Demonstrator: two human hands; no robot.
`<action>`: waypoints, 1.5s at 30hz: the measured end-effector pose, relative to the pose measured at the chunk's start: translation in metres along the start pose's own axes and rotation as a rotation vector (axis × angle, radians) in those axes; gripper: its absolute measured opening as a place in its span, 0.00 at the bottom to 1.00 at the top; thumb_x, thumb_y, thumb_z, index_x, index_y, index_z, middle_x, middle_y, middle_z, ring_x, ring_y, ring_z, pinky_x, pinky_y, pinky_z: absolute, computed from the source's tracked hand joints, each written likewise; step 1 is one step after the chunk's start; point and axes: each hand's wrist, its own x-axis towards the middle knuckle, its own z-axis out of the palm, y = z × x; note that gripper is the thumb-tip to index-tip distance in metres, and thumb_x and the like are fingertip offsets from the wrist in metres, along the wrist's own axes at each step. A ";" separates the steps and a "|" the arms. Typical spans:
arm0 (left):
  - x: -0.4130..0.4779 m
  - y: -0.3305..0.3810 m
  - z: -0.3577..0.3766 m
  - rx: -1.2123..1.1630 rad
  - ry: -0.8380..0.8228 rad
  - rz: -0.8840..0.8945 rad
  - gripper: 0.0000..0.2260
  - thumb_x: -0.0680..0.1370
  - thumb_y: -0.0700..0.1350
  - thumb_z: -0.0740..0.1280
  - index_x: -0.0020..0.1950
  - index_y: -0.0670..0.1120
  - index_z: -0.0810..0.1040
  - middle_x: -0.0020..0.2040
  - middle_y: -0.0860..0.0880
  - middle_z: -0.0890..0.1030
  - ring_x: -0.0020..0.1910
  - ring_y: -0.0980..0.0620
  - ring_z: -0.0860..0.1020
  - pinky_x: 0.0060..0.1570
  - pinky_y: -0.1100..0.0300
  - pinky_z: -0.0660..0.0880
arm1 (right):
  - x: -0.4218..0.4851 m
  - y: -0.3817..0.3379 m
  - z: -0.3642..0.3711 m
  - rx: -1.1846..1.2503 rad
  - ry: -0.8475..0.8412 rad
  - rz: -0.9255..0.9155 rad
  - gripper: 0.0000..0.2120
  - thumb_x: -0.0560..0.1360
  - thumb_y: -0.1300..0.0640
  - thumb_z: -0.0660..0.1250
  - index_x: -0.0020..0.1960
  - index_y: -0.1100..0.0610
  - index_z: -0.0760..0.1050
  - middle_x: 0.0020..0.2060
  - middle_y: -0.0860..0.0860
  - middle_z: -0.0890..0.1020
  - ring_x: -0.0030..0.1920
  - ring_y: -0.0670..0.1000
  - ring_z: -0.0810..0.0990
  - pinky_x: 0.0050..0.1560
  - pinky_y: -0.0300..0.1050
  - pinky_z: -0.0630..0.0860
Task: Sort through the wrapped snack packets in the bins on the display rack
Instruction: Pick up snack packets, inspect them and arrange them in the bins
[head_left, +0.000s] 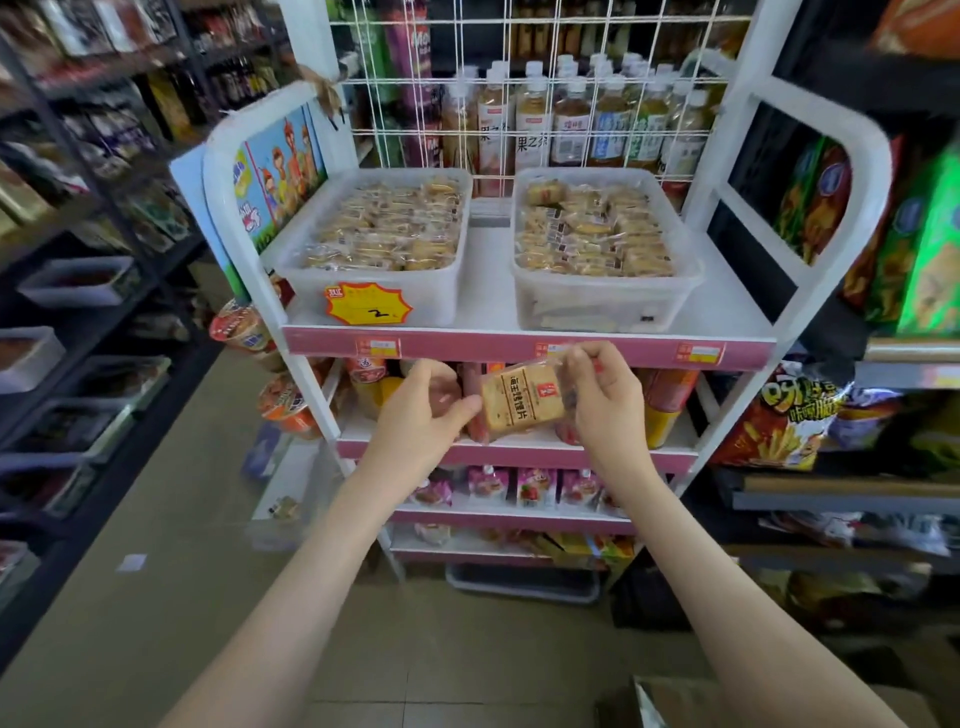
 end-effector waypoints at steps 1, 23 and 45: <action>-0.001 -0.002 0.003 0.060 0.020 0.049 0.16 0.75 0.48 0.71 0.60 0.48 0.70 0.56 0.55 0.74 0.51 0.63 0.73 0.48 0.79 0.68 | 0.000 0.001 0.000 -0.037 0.002 -0.023 0.10 0.81 0.54 0.59 0.42 0.50 0.73 0.35 0.53 0.79 0.36 0.52 0.76 0.33 0.47 0.73; -0.005 -0.003 0.039 -1.309 -0.366 0.006 0.34 0.63 0.42 0.80 0.66 0.52 0.72 0.63 0.47 0.79 0.64 0.46 0.76 0.56 0.57 0.76 | -0.016 0.011 -0.005 0.357 -0.417 0.355 0.12 0.83 0.59 0.53 0.44 0.60 0.70 0.29 0.50 0.76 0.28 0.50 0.73 0.24 0.40 0.68; -0.006 -0.006 0.014 -0.675 0.014 -0.159 0.07 0.81 0.37 0.62 0.52 0.46 0.77 0.49 0.46 0.84 0.48 0.49 0.84 0.45 0.60 0.81 | -0.009 0.008 -0.014 -0.316 -0.170 -0.155 0.04 0.83 0.60 0.53 0.52 0.56 0.65 0.35 0.48 0.76 0.29 0.43 0.73 0.30 0.48 0.70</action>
